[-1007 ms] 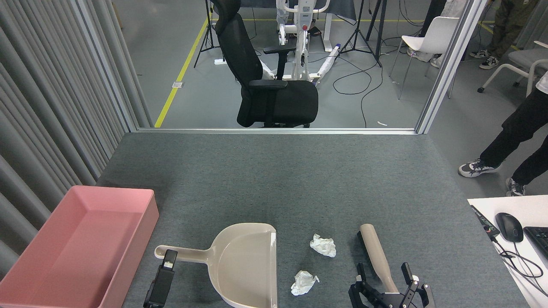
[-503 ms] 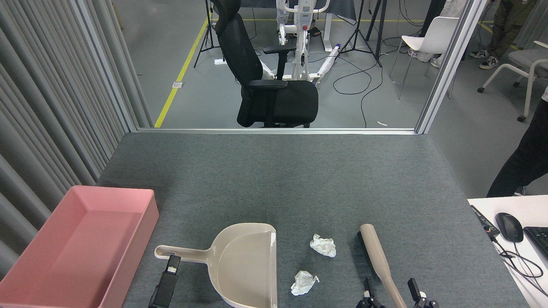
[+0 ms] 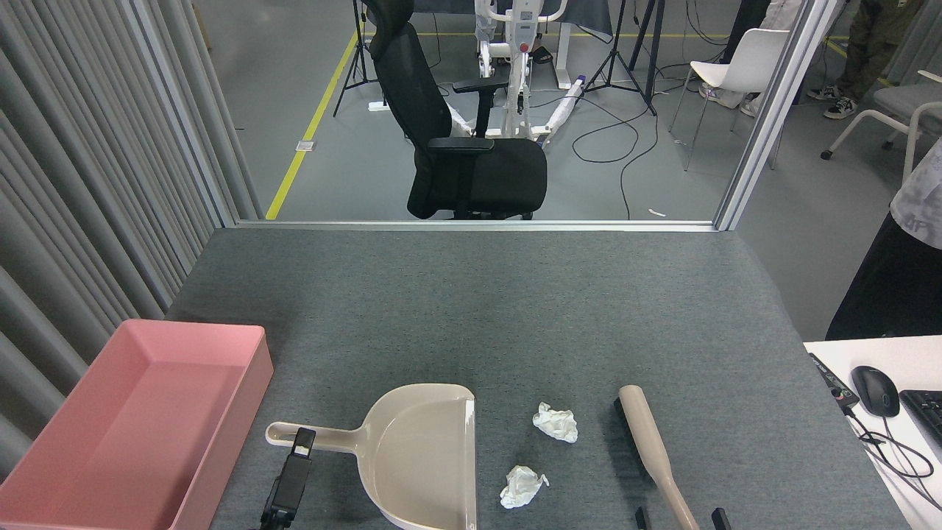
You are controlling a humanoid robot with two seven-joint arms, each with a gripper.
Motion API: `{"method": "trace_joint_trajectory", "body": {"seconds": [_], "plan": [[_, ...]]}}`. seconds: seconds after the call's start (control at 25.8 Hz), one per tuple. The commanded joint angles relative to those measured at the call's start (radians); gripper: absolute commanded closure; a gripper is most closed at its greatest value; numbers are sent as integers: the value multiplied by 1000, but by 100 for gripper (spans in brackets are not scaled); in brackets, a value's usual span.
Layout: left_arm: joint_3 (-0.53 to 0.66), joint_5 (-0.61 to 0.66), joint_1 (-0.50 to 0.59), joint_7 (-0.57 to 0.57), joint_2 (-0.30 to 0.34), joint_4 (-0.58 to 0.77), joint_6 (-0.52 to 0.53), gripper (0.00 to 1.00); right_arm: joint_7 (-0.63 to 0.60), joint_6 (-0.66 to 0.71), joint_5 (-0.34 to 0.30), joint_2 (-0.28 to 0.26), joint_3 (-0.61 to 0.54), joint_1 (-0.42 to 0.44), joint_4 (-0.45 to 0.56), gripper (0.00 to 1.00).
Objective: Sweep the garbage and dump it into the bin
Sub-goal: 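Grasp the wooden-handled brush with the right gripper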
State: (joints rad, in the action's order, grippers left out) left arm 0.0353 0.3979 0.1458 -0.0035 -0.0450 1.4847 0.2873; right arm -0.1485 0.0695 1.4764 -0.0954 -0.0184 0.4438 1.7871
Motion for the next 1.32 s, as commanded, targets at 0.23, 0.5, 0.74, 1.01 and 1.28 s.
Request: {"method": "trace_joint_trajectory", "body": {"seconds": [0.23,0.5,0.74,1.01,1.28], "plan": [[2,6,-54,19,10,-89,3,0,0,0,-1,-3,0,7,-12,0],[5,47,-86,46,14,-133,3,0,-13,1,-1,-3,0,9,-14,0],[11,47,-110,77,11,-155,-10,0,-14,1,-1,-3,0,9,-15,0],[14,47,-126,105,11,-161,-48,0,-14,1,-1,-3,2,9,-15,0],[14,48,-152,142,14,-205,-76,0,-16,4,-1,-4,2,13,-15,0]]}}
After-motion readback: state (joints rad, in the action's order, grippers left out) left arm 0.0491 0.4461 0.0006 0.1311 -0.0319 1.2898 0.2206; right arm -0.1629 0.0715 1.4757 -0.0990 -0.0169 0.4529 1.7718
